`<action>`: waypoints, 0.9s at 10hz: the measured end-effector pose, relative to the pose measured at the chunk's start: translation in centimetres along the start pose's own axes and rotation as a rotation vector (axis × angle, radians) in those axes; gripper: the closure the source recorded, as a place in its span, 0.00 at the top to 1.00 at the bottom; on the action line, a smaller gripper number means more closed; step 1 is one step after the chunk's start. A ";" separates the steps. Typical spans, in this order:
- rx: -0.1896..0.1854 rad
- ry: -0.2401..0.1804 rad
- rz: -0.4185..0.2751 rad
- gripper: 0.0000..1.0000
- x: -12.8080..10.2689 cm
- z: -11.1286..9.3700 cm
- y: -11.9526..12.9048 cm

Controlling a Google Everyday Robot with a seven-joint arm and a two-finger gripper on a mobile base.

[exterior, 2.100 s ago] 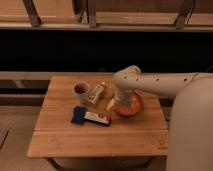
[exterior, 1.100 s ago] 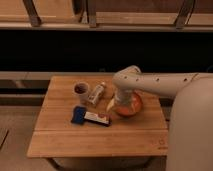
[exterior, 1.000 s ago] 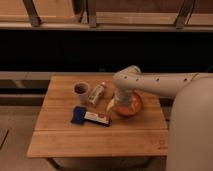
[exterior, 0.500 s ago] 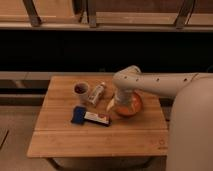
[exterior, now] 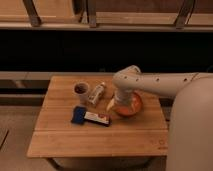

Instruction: Place the bottle in the ceramic bowl

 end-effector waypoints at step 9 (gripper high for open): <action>-0.064 -0.292 -0.309 0.80 -11.4 -2.9 5.3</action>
